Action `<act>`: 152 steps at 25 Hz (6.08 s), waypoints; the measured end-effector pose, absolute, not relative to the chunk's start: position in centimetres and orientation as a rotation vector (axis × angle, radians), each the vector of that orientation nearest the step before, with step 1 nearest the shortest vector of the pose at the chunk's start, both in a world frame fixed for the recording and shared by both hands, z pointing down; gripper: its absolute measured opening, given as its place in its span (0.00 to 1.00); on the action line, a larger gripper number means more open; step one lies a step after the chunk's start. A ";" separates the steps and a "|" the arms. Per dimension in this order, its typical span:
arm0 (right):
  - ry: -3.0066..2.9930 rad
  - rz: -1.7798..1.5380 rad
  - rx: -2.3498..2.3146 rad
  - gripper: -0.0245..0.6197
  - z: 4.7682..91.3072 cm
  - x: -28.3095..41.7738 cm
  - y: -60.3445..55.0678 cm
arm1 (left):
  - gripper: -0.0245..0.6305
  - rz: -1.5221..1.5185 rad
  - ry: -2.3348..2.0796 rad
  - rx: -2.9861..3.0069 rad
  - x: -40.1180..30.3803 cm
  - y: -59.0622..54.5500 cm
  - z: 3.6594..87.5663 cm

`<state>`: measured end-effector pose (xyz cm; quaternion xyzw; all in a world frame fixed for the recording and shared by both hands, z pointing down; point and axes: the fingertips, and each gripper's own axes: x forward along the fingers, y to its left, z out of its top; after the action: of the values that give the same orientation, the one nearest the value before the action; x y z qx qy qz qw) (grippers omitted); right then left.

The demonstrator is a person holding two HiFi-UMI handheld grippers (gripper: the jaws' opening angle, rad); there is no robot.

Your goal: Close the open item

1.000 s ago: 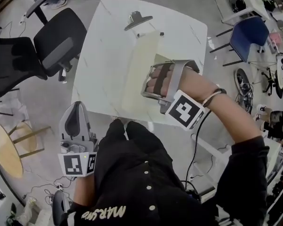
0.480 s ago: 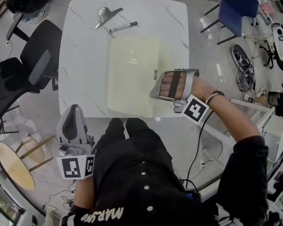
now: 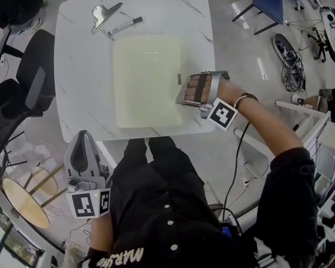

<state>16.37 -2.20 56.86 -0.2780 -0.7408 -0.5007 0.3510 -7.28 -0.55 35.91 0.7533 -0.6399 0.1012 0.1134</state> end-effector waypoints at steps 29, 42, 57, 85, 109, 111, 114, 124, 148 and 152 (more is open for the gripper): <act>-1.927 0.449 -0.389 0.13 59.5 16.3 -4.5 | 0.07 0.336 -1.884 2.174 -7.0 -0.6 36.7; -1.931 0.581 -0.198 0.10 60.0 16.1 -5.2 | 0.07 0.333 -1.870 2.222 -6.8 -1.5 36.2; -2.157 0.461 0.328 0.10 56.1 13.8 -10.2 | 0.07 0.292 -1.855 2.287 -7.9 -2.2 34.2; -2.195 0.764 0.712 0.10 59.0 16.5 -11.1 | 0.07 0.303 -1.794 2.336 -7.4 -3.8 34.1; -2.655 0.249 1.651 0.09 29.1 24.2 -11.4 | 0.07 0.032 -1.772 2.521 -8.1 -8.0 26.7; -2.656 0.189 1.722 0.09 26.9 25.4 -10.7 | 0.07 0.016 -1.805 2.525 -8.7 -8.1 25.5; -2.655 0.121 1.819 0.09 24.1 27.2 -9.8 | 0.07 -0.010 -1.860 2.532 -9.8 -8.1 23.9; -2.586 -0.041 1.999 0.09 20.7 30.3 -7.6 | 0.07 -0.062 -1.999 2.480 -13.9 -6.1 21.9; -2.581 -0.063 1.924 0.08 21.5 27.2 -7.0 | 0.07 -0.044 -2.012 2.514 -13.8 -4.3 20.8; -2.583 -0.075 1.912 0.08 21.3 26.9 -6.8 | 0.07 -0.040 -2.010 2.520 -13.6 -4.0 20.6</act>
<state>26.86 -6.83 21.27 0.5944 -0.8030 -0.0233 -0.0365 -13.60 -4.03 20.65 0.7812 -0.6228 -0.0124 -0.0411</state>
